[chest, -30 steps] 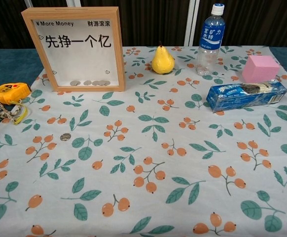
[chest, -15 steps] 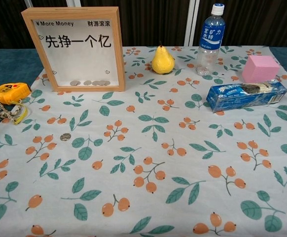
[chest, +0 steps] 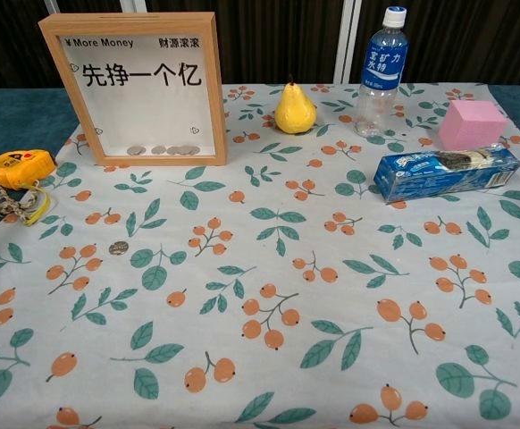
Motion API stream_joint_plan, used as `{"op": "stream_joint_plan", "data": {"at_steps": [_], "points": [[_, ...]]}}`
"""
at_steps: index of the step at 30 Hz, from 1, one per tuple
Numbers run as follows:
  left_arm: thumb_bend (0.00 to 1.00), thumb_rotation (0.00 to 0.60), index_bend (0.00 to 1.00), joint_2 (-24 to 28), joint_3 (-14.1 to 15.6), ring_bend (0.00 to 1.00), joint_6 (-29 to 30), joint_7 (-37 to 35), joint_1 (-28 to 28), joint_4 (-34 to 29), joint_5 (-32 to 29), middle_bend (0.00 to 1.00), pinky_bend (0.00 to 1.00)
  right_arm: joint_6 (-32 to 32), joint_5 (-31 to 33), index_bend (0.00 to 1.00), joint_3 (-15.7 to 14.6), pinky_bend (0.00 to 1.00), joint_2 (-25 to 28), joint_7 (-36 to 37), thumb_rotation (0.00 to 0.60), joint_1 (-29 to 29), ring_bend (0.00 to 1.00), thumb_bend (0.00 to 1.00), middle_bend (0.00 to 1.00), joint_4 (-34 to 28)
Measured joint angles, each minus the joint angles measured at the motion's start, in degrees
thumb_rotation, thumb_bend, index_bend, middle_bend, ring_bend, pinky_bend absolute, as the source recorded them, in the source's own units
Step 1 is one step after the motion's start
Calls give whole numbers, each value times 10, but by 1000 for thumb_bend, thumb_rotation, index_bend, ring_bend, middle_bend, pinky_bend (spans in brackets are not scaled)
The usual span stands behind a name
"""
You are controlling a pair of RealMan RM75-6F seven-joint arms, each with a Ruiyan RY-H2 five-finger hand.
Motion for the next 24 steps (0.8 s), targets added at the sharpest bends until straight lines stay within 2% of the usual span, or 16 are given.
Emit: {"op": "stream_joint_plan", "data": {"at_steps": [4,12,20,24], "points": [[79,600,133,-7,-11,0,-48,31,-48,-4,4,0,0,-1,0,79,0,0,1,0,600,0,0,297,0,-1],[79,600,189,-42,-34,0,-158,163,-156,-37,-29,0,0,-2,1,79,0,0,4,5,600,0,0,297,0,1],[76,600,225,-110,-38,0,-198,262,-222,-54,-110,0,0,-1,1,79,1,0,4,5,600,-1,0,296,0,1],[76,600,241,-136,-35,0,-204,284,-242,-44,-137,0,0,0,3,79,1,0,4,7,600,-1,0,296,0,1]]}}
